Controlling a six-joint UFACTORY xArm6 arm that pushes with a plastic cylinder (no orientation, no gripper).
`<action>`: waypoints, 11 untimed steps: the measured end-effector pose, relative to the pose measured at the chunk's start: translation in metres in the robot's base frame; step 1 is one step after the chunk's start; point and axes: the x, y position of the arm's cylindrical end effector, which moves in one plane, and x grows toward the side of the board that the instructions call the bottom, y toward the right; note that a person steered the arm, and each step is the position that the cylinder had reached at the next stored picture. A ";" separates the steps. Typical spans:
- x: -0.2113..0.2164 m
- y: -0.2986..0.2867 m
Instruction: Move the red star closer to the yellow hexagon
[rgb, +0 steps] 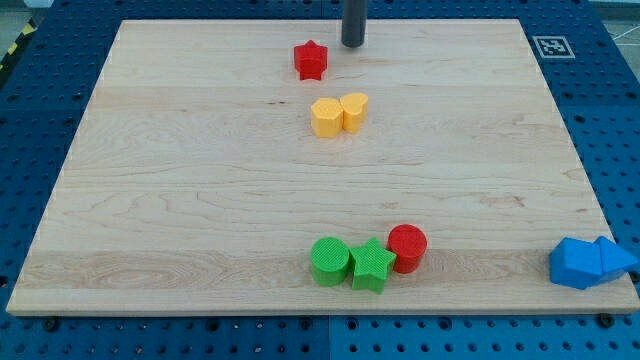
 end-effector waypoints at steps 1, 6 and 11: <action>0.027 -0.051; 0.080 -0.079; 0.137 -0.059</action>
